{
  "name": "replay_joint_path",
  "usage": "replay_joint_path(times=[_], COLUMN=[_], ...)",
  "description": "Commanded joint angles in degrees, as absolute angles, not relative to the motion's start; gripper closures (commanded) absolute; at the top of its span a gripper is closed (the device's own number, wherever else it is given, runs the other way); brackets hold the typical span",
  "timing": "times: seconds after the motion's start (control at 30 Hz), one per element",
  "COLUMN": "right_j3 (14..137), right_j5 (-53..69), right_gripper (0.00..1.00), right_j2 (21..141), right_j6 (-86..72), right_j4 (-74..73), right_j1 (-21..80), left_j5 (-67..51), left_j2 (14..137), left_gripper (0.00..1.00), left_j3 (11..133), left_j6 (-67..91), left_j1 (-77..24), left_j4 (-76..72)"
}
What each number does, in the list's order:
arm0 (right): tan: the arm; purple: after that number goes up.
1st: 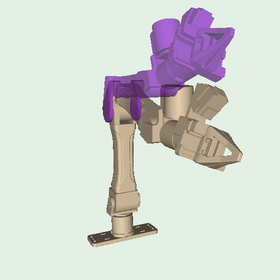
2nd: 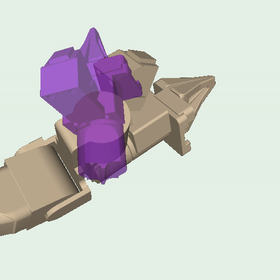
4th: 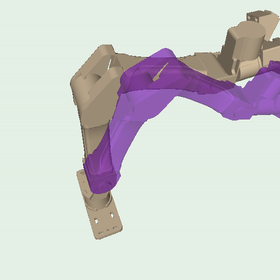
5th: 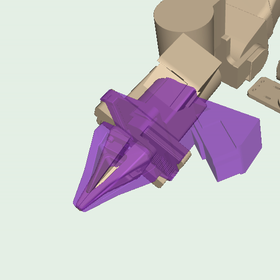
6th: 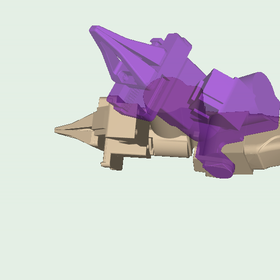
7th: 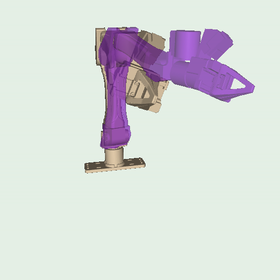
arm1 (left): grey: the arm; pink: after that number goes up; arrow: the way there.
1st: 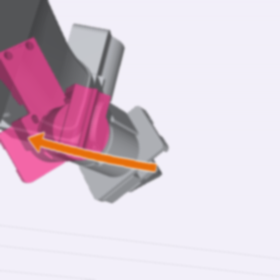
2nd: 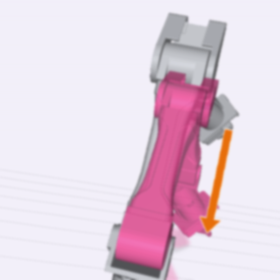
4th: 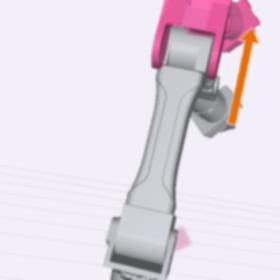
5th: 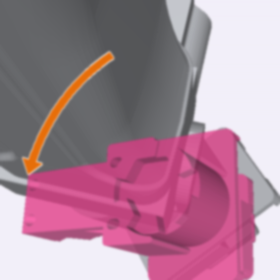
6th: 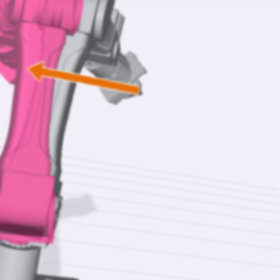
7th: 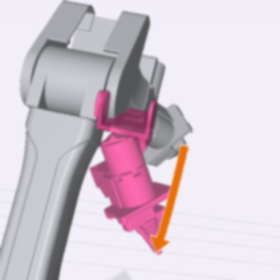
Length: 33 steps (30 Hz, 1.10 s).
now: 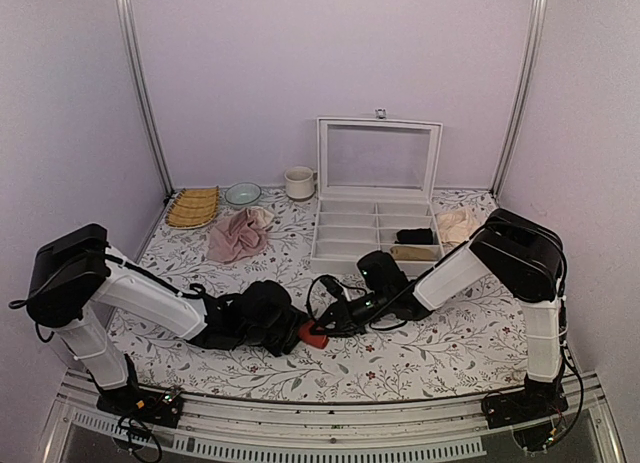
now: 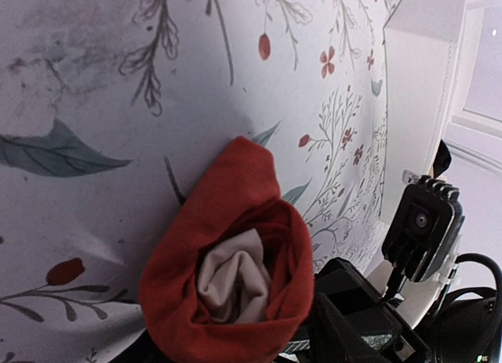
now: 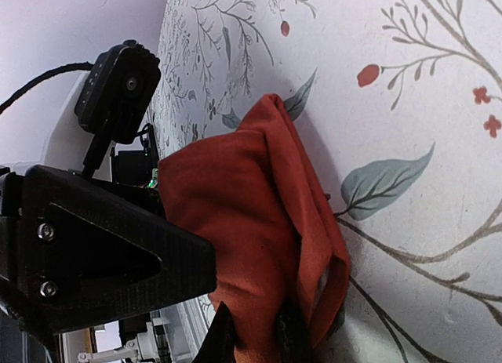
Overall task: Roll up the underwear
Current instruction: Pick up the underwear from the center of the board.
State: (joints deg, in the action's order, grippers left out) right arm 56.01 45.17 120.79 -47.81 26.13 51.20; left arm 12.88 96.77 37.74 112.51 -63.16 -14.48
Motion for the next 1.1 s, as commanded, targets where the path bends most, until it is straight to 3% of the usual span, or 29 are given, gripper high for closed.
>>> replay_joint_path(times=[0.0, 0.37, 0.47, 0.63, 0.83, 0.93, 1.0, 1.07], right_j3=[51.7, 52.3, 52.8, 53.4, 53.5, 53.6, 53.6, 53.1], right_j5=[49.6, 55.5, 55.6, 55.4, 55.2, 55.1, 55.1, 54.5], right_gripper=[1.0, 1.0, 1.0, 1.0, 1.0, 1.0, 0.93, 0.75], right_j2=[123.3, 124.8, 125.3, 125.3, 125.4, 125.3, 124.9, 123.5], right_j6=[-48.8, -50.6, -50.9, -51.2, -51.0, -50.7, -50.3, -49.3], right_j4=[16.9, 20.8, 21.1, 21.1, 21.0, 20.9, 20.8, 20.5], right_j1=[54.3, 54.3, 54.3, 54.3, 54.3, 54.3, 54.3, 54.3], left_j5=[10.4, 9.2, 8.5, 7.6, 7.2, 7.2, 7.3, 7.4], left_j2=[100.6, 100.6, 101.1, 101.3, 101.0, 100.9, 100.5, 100.1], left_gripper=[0.52, 0.56, 0.69, 0.74, 0.99, 1.0, 1.0, 1.0], left_j3=[35.2, 34.5, 34.5, 34.5, 34.2, 34.1, 33.9, 33.8], left_j6=[113.2, 112.4, 111.7, 111.7, 111.5, 111.4, 111.5, 111.4], left_j1=[-63.7, -63.6, -63.6, -63.6, -63.5, -63.5, -63.4, -63.3], left_j4=[-10.3, -11.8, -12.7, -12.5, -12.6, -12.3, -11.9, -11.6])
